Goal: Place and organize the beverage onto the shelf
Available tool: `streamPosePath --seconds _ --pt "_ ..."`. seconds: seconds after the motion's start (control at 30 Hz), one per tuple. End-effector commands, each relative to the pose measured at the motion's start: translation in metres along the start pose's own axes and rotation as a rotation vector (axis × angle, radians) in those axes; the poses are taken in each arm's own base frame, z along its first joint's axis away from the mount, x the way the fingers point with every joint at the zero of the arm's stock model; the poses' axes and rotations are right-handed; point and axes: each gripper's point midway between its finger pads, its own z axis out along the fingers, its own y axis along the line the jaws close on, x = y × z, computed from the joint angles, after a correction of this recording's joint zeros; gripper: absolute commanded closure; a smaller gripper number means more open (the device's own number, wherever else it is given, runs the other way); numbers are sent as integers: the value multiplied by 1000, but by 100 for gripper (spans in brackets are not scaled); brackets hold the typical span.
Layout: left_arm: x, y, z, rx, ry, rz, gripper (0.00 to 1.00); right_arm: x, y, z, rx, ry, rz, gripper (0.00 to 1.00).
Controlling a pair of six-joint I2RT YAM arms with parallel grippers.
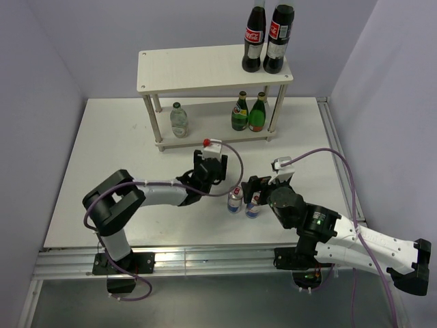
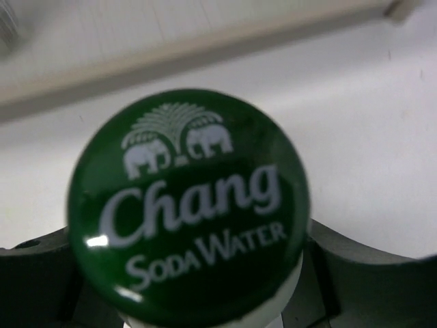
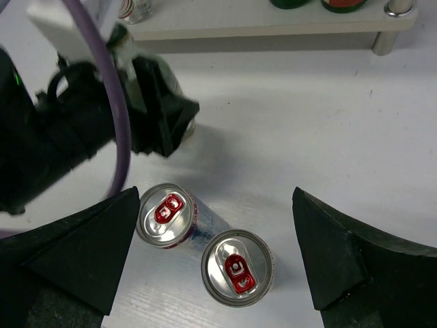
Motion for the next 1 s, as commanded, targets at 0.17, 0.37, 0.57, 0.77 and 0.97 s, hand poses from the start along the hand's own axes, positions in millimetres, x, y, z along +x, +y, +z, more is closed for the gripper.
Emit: streamPosePath --seconds 0.17,0.37,0.57,0.77,0.97 --pt "-155 -2 34 9 -262 -144 100 -6 5 -1 -28 -31 25 0" --pt "-182 18 69 -53 -279 -149 100 -7 6 -2 -35 -36 28 0" --pt "-190 35 101 -99 -287 -164 100 -6 8 -1 -44 -31 26 0" --pt "-191 57 121 -163 -294 -186 100 -6 9 -2 -51 -33 30 0" --pt "-188 70 133 -208 -281 -184 100 -5 9 -1 -50 -30 29 0"
